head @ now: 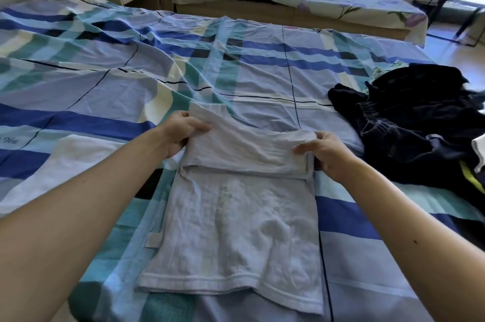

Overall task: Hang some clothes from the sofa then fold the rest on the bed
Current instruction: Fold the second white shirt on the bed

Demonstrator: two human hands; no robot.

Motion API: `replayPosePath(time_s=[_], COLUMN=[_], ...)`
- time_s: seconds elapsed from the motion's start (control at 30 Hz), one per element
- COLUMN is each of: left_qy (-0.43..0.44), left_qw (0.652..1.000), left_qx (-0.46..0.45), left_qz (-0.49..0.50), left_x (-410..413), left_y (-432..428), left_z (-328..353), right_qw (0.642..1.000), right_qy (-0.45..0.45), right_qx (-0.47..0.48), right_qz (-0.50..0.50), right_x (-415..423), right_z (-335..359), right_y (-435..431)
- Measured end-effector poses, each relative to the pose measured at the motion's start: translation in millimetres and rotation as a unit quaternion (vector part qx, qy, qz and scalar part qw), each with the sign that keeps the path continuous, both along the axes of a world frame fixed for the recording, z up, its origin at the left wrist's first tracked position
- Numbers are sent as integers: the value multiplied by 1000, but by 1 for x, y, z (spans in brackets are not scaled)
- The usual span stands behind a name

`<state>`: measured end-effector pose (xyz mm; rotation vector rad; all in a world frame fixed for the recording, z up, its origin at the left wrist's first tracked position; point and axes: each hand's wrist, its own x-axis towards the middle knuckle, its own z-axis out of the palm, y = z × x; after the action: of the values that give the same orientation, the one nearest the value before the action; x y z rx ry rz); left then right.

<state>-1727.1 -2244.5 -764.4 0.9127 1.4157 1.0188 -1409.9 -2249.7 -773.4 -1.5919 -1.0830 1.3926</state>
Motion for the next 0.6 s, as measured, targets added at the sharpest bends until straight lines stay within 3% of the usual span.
replayPosePath(time_s=[0.2, 0.3, 0.5, 0.6], left_qy=[-6, 23, 130, 200], left_qw=[994, 983, 935, 877], left_qx=[105, 172, 147, 90], left_qz=[1, -67, -295, -427], left_x=[-14, -26, -58, -58], left_y=[-15, -30, -76, -95], left_z=[27, 42, 68, 65], right_qw=[985, 974, 959, 912], right_qy=[46, 51, 62, -8], right_qx=[162, 220, 121, 21], right_qz=[-44, -3, 250, 409], right_x=[1, 3, 36, 52], right_z=[37, 57, 78, 77], right_y=[-7, -21, -64, -82])
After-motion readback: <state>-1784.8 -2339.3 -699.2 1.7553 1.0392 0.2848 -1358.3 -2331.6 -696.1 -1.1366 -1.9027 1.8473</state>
